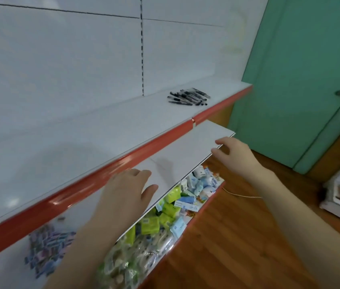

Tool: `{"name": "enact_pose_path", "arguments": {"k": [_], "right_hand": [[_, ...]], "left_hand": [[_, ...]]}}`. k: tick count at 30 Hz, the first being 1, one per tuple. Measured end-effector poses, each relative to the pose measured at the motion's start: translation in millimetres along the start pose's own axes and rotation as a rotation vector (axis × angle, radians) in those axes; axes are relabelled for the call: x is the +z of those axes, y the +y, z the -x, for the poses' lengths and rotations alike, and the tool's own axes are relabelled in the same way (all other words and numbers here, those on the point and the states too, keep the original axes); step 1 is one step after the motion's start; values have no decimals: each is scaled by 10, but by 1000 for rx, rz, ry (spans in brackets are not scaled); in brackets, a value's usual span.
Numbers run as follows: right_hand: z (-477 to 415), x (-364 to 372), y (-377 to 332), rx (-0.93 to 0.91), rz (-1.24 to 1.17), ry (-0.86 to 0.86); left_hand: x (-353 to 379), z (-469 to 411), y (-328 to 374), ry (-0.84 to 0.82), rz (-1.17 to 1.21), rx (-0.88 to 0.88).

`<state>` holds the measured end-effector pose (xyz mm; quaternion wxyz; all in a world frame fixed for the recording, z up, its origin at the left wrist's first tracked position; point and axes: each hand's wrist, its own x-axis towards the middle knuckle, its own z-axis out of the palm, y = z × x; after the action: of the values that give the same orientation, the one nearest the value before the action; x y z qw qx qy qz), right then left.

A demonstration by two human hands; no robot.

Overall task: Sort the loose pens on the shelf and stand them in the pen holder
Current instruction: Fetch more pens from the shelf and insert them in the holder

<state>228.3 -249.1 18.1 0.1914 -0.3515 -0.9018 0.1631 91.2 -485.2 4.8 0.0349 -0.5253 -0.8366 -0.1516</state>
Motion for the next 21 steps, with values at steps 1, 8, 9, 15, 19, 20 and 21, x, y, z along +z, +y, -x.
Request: {"name": "enact_pose_path", "arguments": {"k": [1,8,9,15,19,20,21], "right_hand": [[-45,-28,109,6,-5,5],[-641,-109,854,9,11,7],[-782,-133,959,6,22,7],[-1818,-303,1508,-21,56,-23],[-2388,-398,1827,-57,46,-41],[-2509,-426,1892,-63,40,-36],[-2618,-454,1948,-69,38,-38]], "left_hand": [[57,-128,100,7,-3,29],[457,-1182,612,73,51,92],[525,-1372,670,89,71,105],[825,-2536,914,102,91,67],[946,-3151,1035,98,90,41],[966,-3283,1054,102,92,32],[981,-3403,1073,101,93,22]]}}
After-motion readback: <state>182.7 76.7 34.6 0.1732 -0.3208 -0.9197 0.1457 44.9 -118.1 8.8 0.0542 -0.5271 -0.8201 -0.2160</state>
